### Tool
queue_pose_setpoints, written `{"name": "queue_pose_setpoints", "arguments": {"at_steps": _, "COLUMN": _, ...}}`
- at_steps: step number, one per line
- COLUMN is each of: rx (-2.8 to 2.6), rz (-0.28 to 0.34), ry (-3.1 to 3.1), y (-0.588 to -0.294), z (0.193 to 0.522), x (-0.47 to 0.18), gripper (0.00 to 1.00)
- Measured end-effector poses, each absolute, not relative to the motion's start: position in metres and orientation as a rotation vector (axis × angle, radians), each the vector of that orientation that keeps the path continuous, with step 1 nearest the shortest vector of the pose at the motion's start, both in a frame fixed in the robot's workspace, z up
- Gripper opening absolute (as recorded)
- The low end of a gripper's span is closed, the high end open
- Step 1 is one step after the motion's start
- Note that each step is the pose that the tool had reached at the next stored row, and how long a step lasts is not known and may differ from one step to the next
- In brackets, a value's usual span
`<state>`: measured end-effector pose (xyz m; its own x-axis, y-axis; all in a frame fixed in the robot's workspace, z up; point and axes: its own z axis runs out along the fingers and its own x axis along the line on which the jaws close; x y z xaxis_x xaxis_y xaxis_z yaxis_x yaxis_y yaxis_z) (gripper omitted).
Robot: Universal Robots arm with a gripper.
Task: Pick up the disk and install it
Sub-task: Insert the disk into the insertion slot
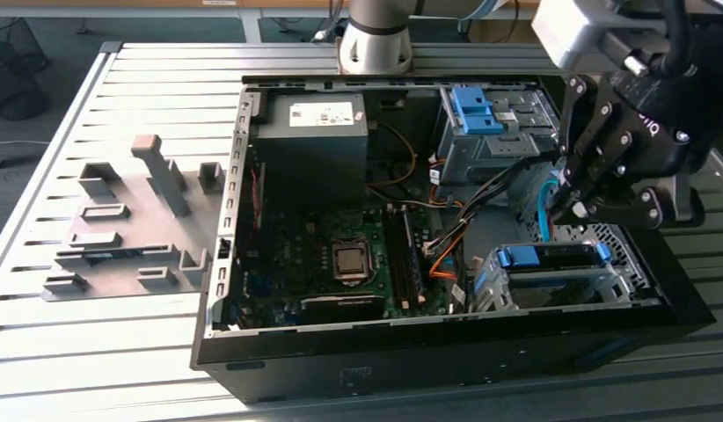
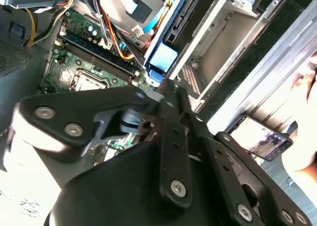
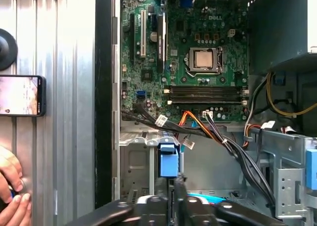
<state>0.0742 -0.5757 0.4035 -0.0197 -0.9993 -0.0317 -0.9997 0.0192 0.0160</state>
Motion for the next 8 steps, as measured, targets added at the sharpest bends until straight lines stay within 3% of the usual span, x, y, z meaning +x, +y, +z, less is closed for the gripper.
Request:
{"name": "queue_pose_setpoints", "arguments": {"at_steps": 3, "rx": -2.191, "rz": 0.053, "ry": 2.234, "y": -0.576, "z": 0.398, "x": 0.074, "gripper": 0.11}}
{"name": "queue_pose_setpoints", "arguments": {"at_steps": 8, "rx": -2.191, "rz": 0.053, "ry": 2.234, "y": -0.576, "z": 0.389, "x": 0.074, "gripper": 0.11}}
